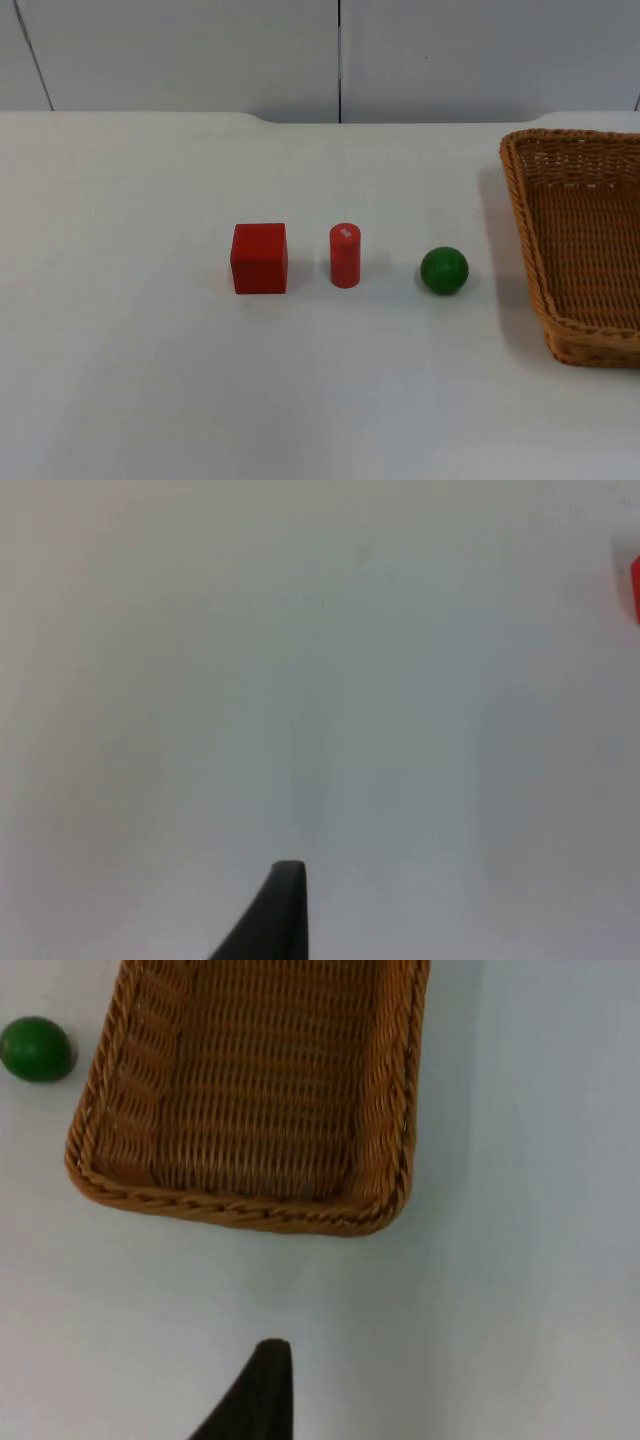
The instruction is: Pick up the basket with the left hand and place the object to the left of the red cylinder into the basket with the right hand.
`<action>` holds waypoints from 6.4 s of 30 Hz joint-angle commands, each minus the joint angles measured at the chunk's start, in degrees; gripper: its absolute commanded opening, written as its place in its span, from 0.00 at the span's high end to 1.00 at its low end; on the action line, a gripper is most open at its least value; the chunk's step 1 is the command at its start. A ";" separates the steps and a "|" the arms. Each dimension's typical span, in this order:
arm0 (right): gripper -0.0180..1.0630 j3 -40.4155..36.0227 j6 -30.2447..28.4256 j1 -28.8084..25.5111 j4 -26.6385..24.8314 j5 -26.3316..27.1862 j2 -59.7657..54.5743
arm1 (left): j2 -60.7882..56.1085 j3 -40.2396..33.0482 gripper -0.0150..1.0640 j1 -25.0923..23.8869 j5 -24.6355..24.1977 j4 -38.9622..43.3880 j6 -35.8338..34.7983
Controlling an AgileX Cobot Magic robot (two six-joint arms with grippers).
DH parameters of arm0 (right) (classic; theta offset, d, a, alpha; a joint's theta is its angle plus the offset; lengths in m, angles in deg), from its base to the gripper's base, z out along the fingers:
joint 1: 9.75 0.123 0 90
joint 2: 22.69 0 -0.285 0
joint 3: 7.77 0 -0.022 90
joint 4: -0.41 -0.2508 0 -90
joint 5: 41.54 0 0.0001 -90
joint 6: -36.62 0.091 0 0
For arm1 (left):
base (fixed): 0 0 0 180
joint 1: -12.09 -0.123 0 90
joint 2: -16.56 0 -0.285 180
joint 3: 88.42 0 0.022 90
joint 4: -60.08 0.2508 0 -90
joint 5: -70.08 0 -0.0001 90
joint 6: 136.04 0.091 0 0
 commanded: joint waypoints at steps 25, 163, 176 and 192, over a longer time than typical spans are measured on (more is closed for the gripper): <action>0.01 0.32 -0.39 -0.28 -0.69 0.58 -3.62 | 39.09 22.17 0.08 13.00 5.57 -22.21 16.38; 0.01 0.32 -0.26 -0.28 -0.73 5.57 -3.62 | 95.24 99.43 0.99 29.91 -18.51 -22.94 -7.86; 0.01 0.32 -0.26 -0.28 -0.87 5.70 -3.62 | 74.59 69.57 0.99 22.53 -10.25 -26.86 -3.00; 0.01 0.32 -2.24 -0.28 -4.43 7.72 -3.62 | 39.04 13.13 0.99 6.96 7.72 -33.60 11.03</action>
